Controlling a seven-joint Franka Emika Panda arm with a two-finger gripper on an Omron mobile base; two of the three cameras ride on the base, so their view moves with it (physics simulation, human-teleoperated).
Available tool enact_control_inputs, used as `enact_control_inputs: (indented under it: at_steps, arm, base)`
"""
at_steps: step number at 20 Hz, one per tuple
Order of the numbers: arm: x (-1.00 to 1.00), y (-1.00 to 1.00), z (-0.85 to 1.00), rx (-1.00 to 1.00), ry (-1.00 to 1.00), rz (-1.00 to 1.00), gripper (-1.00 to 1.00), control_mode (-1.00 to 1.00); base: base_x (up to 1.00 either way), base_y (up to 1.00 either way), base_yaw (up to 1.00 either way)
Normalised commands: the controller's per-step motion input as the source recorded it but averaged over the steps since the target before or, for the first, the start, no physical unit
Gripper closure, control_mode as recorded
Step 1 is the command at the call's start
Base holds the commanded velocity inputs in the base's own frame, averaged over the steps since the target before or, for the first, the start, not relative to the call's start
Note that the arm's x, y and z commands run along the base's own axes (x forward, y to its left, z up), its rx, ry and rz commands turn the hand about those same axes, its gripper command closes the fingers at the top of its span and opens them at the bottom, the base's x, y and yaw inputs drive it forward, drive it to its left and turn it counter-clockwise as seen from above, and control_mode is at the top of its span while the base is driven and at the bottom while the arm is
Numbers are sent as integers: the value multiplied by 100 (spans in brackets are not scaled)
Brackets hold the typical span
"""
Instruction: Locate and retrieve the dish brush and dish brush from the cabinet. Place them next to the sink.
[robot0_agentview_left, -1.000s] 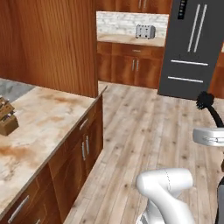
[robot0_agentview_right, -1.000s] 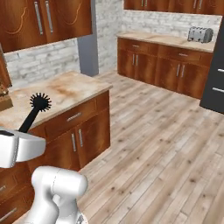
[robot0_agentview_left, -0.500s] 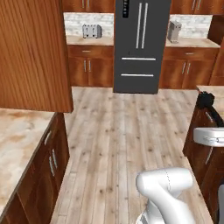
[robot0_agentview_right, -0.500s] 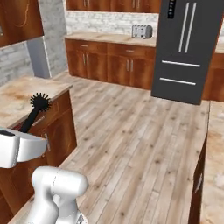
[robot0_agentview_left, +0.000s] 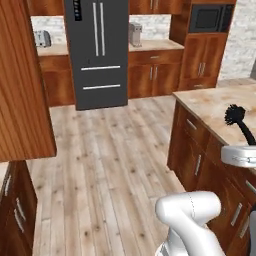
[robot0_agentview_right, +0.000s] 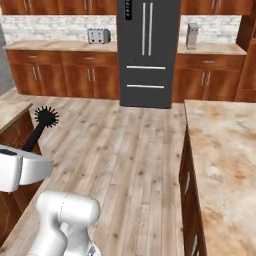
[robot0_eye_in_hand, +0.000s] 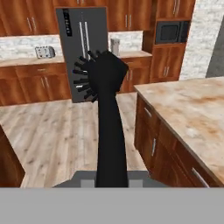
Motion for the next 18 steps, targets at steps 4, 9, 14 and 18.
enact_control_inputs:
  at_steps: [4,9,14,18]
  arm:
    - [0,0,0,0,0,0,100,100]
    - [0,0,0,0,0,0,100,100]
    - [0,0,0,0,0,0,100,100]
    - [0,0,0,0,0,0,100,100]
  base:
    - [0,0,-50]
    - [0,0,-50]
    - [0,0,-50]
    - [0,0,-50]
